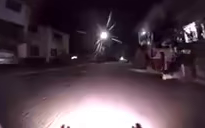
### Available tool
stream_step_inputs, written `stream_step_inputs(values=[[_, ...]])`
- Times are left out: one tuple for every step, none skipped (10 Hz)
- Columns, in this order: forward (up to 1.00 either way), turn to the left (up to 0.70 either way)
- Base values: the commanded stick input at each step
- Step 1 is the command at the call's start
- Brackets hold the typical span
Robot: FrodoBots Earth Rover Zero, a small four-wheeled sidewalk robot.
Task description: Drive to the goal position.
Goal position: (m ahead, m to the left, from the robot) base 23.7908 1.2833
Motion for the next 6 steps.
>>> stream_step_inputs(values=[[0.85,0.00],[0.85,0.00],[0.85,-0.24],[0.85,-0.34],[0.85,-0.34],[0.85,-0.34]])
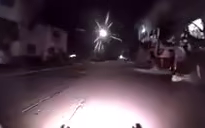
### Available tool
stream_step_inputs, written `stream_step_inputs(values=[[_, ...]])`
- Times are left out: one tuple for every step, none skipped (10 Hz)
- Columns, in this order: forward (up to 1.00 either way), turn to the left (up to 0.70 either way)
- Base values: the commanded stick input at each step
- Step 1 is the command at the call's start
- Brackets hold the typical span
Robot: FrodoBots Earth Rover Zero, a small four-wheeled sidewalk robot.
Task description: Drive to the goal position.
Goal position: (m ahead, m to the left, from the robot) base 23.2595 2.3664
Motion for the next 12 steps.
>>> stream_step_inputs(values=[[0.85,-0.34],[0.85,-0.33],[0.85,-0.17],[0.85,-0.01],[0.85,0.00],[0.85,0.00],[0.85,0.00],[0.85,0.00],[0.85,0.00],[0.85,0.00],[0.85,0.00],[0.85,0.00]])
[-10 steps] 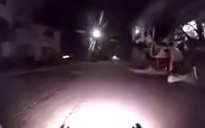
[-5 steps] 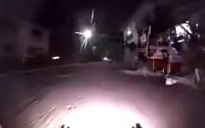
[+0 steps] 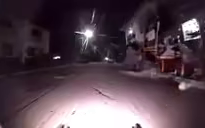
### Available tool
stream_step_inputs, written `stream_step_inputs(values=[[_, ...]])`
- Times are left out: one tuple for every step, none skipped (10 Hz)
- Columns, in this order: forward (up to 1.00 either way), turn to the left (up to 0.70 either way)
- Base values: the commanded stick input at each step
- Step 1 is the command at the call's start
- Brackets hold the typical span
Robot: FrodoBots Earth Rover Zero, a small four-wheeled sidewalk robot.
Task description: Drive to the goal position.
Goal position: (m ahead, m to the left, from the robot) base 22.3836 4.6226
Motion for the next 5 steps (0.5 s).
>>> stream_step_inputs(values=[[0.85,0.00],[0.85,0.00],[0.85,0.00],[0.85,0.00],[0.85,0.00]])
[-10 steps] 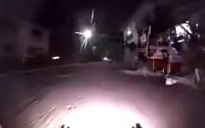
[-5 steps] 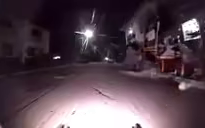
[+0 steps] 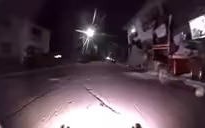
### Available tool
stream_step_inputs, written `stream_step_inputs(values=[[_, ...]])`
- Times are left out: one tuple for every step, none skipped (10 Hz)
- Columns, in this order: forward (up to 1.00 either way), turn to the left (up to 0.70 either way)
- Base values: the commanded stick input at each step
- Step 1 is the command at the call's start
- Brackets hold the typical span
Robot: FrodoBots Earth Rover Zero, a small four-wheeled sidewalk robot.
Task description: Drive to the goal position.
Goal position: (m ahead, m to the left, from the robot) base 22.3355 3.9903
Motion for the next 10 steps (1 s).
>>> stream_step_inputs(values=[[0.85,0.00],[0.85,0.00],[0.85,0.00],[0.85,0.00],[0.85,0.00],[0.85,0.00],[0.85,0.00],[0.85,0.00],[0.85,0.00],[0.85,0.00]])
